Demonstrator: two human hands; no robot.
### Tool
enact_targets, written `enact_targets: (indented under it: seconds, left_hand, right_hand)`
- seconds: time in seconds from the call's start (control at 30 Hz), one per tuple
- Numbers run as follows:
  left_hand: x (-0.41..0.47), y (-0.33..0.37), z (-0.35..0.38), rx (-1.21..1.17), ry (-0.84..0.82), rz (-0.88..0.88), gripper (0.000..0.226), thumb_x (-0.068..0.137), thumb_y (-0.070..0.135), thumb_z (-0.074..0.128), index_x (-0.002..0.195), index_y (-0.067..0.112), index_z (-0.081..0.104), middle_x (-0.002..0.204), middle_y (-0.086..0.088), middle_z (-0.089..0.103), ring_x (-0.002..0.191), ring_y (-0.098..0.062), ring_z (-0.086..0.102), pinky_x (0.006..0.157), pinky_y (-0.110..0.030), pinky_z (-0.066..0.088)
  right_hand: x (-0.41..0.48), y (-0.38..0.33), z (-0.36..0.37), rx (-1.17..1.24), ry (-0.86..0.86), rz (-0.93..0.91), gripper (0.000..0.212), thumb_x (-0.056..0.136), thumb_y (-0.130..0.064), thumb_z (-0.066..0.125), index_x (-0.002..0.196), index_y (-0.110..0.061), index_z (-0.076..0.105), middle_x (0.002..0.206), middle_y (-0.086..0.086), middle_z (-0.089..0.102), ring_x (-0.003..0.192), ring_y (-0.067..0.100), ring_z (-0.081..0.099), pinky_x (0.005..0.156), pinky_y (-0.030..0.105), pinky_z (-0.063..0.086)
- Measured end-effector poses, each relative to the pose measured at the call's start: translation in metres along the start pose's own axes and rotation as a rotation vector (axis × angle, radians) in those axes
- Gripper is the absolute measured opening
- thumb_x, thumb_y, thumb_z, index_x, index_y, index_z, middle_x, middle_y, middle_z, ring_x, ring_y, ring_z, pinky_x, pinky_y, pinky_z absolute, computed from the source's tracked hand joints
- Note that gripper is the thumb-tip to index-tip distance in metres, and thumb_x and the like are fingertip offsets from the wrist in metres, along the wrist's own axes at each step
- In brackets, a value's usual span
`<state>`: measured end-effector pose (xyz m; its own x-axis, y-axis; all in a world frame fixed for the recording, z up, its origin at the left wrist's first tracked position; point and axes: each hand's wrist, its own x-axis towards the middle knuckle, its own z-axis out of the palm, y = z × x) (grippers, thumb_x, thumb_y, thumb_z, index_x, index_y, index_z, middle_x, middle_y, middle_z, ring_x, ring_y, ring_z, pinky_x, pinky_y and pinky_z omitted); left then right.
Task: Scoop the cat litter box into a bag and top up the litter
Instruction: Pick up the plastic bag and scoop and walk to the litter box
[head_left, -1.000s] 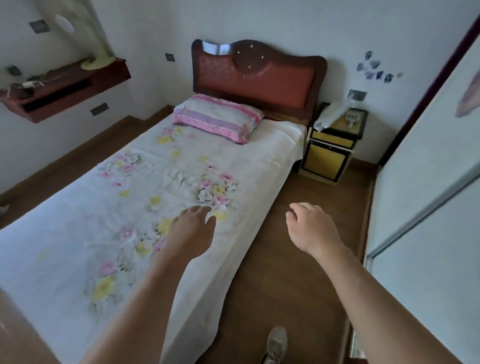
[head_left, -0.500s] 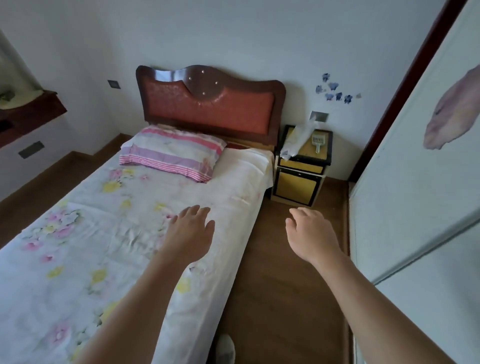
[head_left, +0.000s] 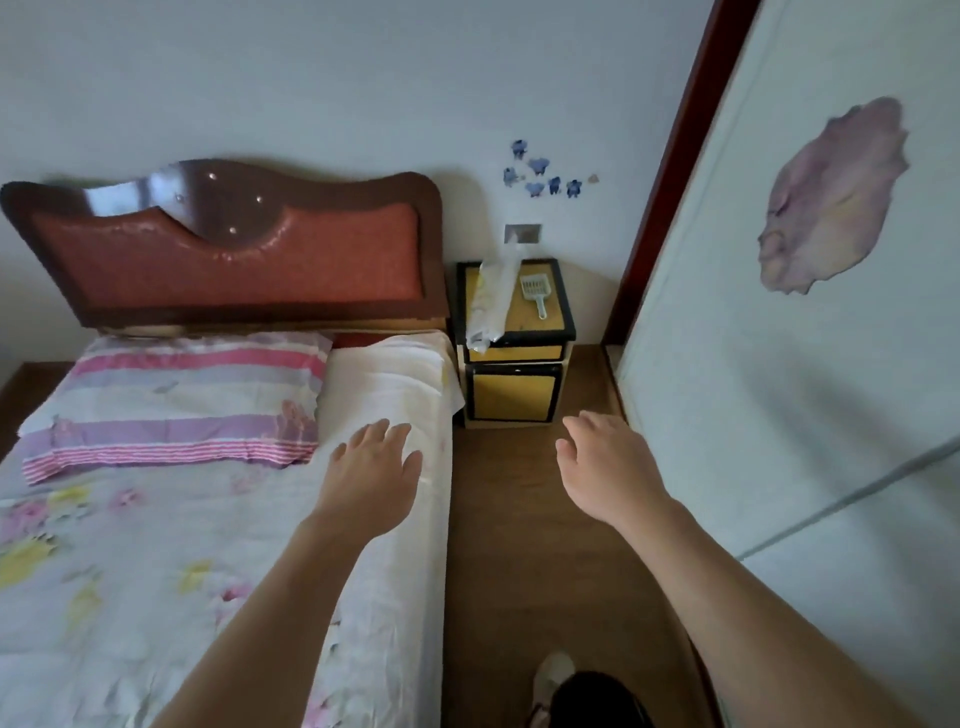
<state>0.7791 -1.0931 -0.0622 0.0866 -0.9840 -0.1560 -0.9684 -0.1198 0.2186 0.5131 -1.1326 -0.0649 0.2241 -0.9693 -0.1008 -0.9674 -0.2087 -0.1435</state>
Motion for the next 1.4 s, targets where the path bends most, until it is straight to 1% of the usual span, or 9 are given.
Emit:
enact_targets:
  seconds: [0.13,0.3,0.6,0.73,0.87,1.0,1.17,1.33,1.4]
  left_hand:
    - [0.084,0.012,-0.003,0.021,-0.016,0.034,0.049,0.101,0.042,0.034,0.147,0.023,0.036,0.154,0.000,0.037,0.142,-0.022,0.033,0.115,-0.044,0.028]
    - [0.190,0.035,-0.003,0.020,-0.045,0.011,0.048,0.101,0.043,0.033,0.146,0.025,0.037,0.154,0.002,0.037,0.142,-0.020,0.033,0.116,-0.044,0.027]
    - [0.356,0.067,-0.030,-0.001,-0.053,0.004,0.043,0.101,0.036,0.035,0.142,0.023,0.041,0.148,0.002,0.043,0.137,-0.019,0.037,0.113,-0.041,0.030]
    - [0.434,0.068,-0.031,-0.023,-0.065,0.011,0.042,0.100,0.036,0.037,0.140,0.023,0.043,0.144,0.002,0.046,0.137,-0.020,0.037,0.112,-0.041,0.030]
    - [0.523,0.061,-0.011,0.008,-0.094,0.039,0.041,0.098,0.037,0.036,0.136,0.022,0.047,0.138,0.001,0.050,0.130,-0.020,0.044,0.107,-0.041,0.037]
    - [0.597,0.061,0.009,0.007,-0.136,0.058,0.042,0.099,0.037,0.038,0.137,0.021,0.045,0.138,0.001,0.050,0.130,-0.020,0.044,0.108,-0.041,0.037]
    - [0.666,0.059,0.039,0.037,-0.199,0.061,0.040,0.098,0.037,0.043,0.133,0.020,0.049,0.130,0.002,0.054,0.123,-0.020,0.048,0.102,-0.039,0.041]
    - [0.716,0.054,0.090,0.023,-0.238,0.038,0.038,0.096,0.039,0.042,0.129,0.022,0.049,0.120,0.004,0.056,0.112,-0.019,0.053,0.095,-0.038,0.046]
    - [0.731,0.054,0.114,0.003,-0.259,0.023,0.040,0.096,0.039,0.042,0.132,0.023,0.046,0.125,0.004,0.055,0.114,-0.019,0.052,0.095,-0.038,0.045]
  right_hand:
    - [0.074,0.019,0.005,0.009,0.005,-0.001,0.046,0.105,-0.040,0.030,0.143,-0.020,0.047,0.145,0.001,0.051,0.135,0.022,0.046,0.111,0.038,0.041]
    - [0.183,0.056,0.008,0.014,0.005,-0.016,0.044,0.104,-0.040,0.031,0.138,-0.021,0.051,0.139,-0.001,0.056,0.128,0.020,0.051,0.106,0.036,0.046]
    - [0.357,0.105,-0.026,-0.026,-0.035,-0.054,0.044,0.104,-0.041,0.032,0.139,-0.021,0.050,0.138,-0.001,0.057,0.128,0.020,0.052,0.103,0.034,0.046]
    - [0.429,0.115,-0.023,0.006,-0.045,-0.026,0.040,0.103,-0.041,0.036,0.133,-0.023,0.055,0.125,-0.006,0.061,0.114,0.014,0.057,0.094,0.029,0.049]
    - [0.500,0.121,-0.003,0.025,-0.059,0.018,0.038,0.103,-0.039,0.036,0.130,-0.023,0.056,0.119,-0.006,0.062,0.108,0.013,0.058,0.089,0.027,0.048]
    - [0.558,0.129,0.020,0.053,-0.087,0.071,0.037,0.103,-0.041,0.035,0.129,-0.024,0.055,0.118,-0.006,0.062,0.102,0.010,0.057,0.084,0.024,0.048]
    - [0.615,0.141,0.046,0.121,-0.176,0.117,0.042,0.104,-0.041,0.034,0.138,-0.020,0.050,0.133,-0.003,0.057,0.119,0.016,0.053,0.095,0.030,0.046]
    - [0.661,0.160,0.094,0.171,-0.264,0.140,0.045,0.103,-0.046,0.034,0.137,-0.019,0.050,0.131,-0.002,0.059,0.118,0.016,0.054,0.093,0.029,0.047]
    - [0.676,0.170,0.116,0.194,-0.285,0.158,0.045,0.103,-0.046,0.035,0.136,-0.019,0.051,0.130,-0.001,0.059,0.118,0.016,0.055,0.092,0.029,0.047]
